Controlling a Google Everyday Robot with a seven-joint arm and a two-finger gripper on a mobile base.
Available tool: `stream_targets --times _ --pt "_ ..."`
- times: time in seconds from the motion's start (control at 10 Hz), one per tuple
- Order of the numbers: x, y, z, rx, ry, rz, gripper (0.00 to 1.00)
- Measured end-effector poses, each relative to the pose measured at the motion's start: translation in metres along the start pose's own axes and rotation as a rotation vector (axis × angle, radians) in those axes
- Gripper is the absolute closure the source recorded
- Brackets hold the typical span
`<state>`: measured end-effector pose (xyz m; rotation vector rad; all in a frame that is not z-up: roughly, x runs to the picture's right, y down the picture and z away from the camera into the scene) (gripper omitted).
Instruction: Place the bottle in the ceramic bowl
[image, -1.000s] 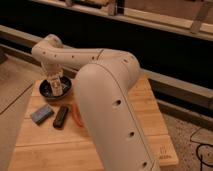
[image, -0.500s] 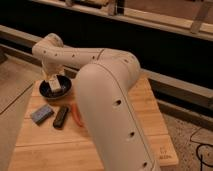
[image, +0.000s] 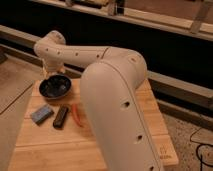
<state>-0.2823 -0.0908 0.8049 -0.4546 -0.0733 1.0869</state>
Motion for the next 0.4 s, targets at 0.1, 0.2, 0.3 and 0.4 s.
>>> stream_targets --times 0.1,0.2,0.3,0.4 --pt "-0.0002 -0.0050 -0.0070 -0.005 -0.016 0.021 0.39" --pt "-0.0001 -0.0096 -0.0084 -0.001 -0.019 0.027 0.39" --pt "0.0002 -0.0094 -0.0081 -0.001 -0.019 0.028 0.39" --pt "-0.0004 -0.0039 -0.0076 -0.007 -0.018 0.023 0.39"
